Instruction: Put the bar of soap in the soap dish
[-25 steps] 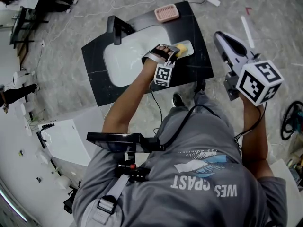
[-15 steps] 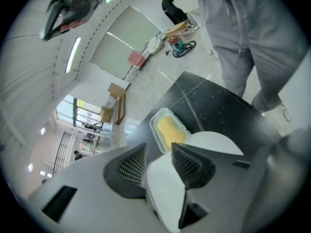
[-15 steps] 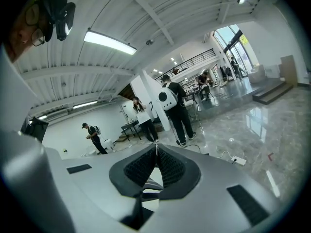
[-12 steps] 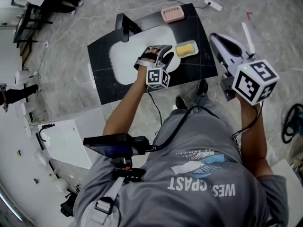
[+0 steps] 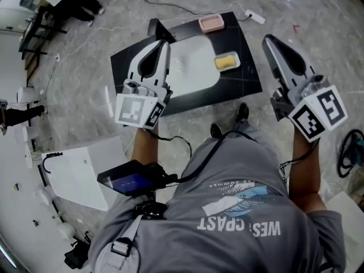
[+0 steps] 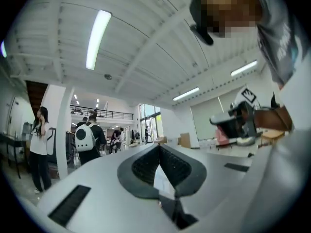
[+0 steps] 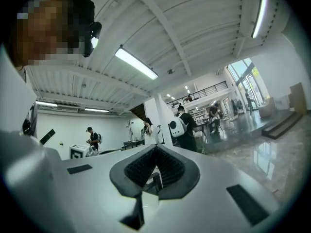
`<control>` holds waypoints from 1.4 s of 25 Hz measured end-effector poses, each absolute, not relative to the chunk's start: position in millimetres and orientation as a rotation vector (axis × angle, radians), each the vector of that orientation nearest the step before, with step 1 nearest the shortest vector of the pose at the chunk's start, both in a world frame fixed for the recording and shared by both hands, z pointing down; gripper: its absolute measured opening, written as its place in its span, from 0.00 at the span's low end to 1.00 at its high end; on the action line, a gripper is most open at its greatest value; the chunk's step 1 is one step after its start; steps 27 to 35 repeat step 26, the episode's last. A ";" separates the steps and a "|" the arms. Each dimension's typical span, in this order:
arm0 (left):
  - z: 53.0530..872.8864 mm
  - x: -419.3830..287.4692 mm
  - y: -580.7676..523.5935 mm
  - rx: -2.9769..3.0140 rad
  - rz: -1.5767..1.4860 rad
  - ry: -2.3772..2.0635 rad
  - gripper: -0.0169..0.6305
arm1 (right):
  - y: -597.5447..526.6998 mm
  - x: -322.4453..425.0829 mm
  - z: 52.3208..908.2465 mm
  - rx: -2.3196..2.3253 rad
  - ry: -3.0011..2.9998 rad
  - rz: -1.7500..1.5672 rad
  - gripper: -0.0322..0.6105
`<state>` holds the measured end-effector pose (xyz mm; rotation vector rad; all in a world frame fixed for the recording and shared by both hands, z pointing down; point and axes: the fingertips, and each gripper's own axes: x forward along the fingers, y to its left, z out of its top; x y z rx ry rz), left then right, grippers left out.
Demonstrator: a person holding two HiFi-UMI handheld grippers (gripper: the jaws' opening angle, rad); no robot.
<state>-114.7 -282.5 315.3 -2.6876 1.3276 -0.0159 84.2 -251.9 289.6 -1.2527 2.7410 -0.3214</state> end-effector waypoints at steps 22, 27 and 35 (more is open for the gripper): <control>251.5 -203.9 -202.4 -2.617 0.201 1.397 0.04 | -186.8 60.4 243.7 -1.242 2.769 0.016 0.05; 260.2 -210.8 -208.6 -2.616 0.192 1.418 0.04 | -192.8 56.2 252.5 -1.241 2.772 0.004 0.05; 260.2 -210.8 -208.6 -2.616 0.192 1.418 0.04 | -192.8 56.2 252.5 -1.241 2.772 0.004 0.05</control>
